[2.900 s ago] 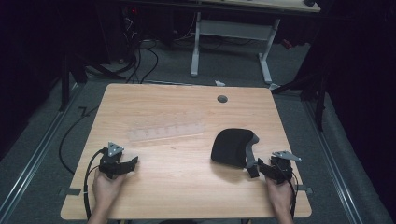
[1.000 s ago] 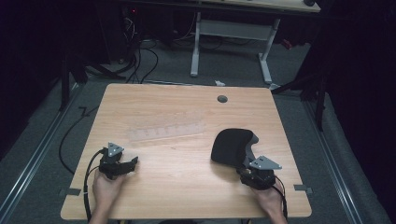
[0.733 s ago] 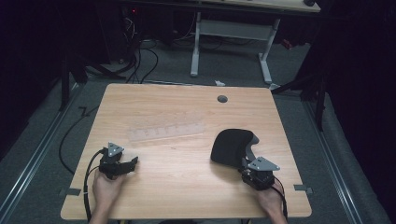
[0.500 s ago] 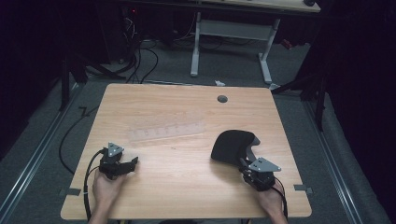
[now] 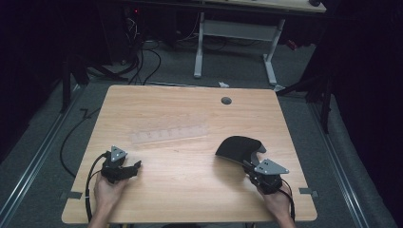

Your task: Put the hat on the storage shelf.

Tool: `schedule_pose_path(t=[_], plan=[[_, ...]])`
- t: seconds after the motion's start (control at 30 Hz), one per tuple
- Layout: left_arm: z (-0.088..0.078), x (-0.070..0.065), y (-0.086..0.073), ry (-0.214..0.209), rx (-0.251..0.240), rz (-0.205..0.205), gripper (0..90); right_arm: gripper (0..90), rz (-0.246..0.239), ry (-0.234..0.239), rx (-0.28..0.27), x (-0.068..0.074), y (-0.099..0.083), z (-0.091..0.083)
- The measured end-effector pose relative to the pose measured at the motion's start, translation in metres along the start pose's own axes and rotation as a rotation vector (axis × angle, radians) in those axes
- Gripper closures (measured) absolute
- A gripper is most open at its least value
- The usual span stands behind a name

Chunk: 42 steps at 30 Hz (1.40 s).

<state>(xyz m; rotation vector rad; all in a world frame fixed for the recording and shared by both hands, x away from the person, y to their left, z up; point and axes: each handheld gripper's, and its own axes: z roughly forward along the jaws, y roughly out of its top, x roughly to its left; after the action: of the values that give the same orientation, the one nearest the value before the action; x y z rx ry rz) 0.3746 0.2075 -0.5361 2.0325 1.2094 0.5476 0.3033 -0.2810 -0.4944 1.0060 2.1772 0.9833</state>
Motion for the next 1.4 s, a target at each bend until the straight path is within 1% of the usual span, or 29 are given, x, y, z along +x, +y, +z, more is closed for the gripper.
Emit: schedule_pose_path(t=[0.07, 0.17, 0.23, 0.37, 0.4, 0.47, 0.5, 0.63, 0.83, 0.9, 1.0, 1.13, 1.17, 1.3, 1.4], plan=[[-0.002, -0.001, 0.000, -0.013, -0.007, -0.002, 31.2, 84.7, 0.008, 0.006, 0.000, 0.000, 0.001, -0.002], [-0.007, -0.003, 0.000, -0.034, -0.032, -0.013, 31.6, 84.7, 0.014, 0.013, 0.001, 0.000, 0.003, -0.004], [-0.009, -0.005, 0.001, -0.047, -0.041, -0.013, 32.0, 84.8, 0.019, 0.023, -0.003, 0.000, 0.005, -0.007], [-0.013, -0.009, 0.003, -0.076, -0.036, 0.007, 32.2, 84.8, 0.022, 0.039, -0.020, 0.001, 0.013, -0.016], [-0.013, -0.011, 0.004, -0.085, -0.036, 0.013, 32.2, 84.8, 0.022, 0.039, -0.020, 0.001, 0.013, -0.016], [-0.014, -0.014, 0.005, -0.115, -0.038, 0.018, 32.7, 84.8, 0.020, 0.047, -0.026, 0.002, 0.018, -0.019], [-0.015, -0.016, 0.005, -0.128, -0.040, 0.022, 32.8, 84.8, 0.021, 0.059, -0.025, 0.004, 0.022, -0.022], [-0.020, -0.027, 0.011, -0.163, -0.058, 0.064, 33.2, 84.8, 0.015, 0.076, -0.028, 0.007, 0.029, -0.026], [-0.029, -0.047, 0.024, -0.235, -0.084, 0.138, 32.8, 84.8, 0.002, 0.109, -0.013, 0.015, 0.040, -0.028], [-0.032, -0.054, 0.030, -0.259, -0.090, 0.177, 32.7, 84.8, -0.004, 0.119, -0.010, 0.018, 0.043, -0.028], [-0.038, -0.067, 0.039, -0.278, -0.096, 0.240, 32.4, 84.8, -0.018, 0.130, 0.004, 0.022, 0.048, -0.028], [-0.044, -0.083, 0.051, -0.310, -0.095, 0.300, 31.6, 84.7, -0.049, 0.133, 0.016, 0.030, 0.055, -0.027], [-0.044, -0.086, 0.053, -0.318, -0.094, 0.312, 31.5, 84.8, -0.058, 0.134, 0.015, 0.032, 0.056, -0.027], [-0.044, -0.097, 0.062, -0.350, -0.080, 0.336, 29.8, 84.7, -0.074, 0.141, 0.018, 0.038, 0.062, -0.027], [-0.043, -0.104, 0.068, -0.353, -0.064, 0.363, 29.0, 84.7, -0.093, 0.146, 0.024, 0.043, 0.066, -0.025]])
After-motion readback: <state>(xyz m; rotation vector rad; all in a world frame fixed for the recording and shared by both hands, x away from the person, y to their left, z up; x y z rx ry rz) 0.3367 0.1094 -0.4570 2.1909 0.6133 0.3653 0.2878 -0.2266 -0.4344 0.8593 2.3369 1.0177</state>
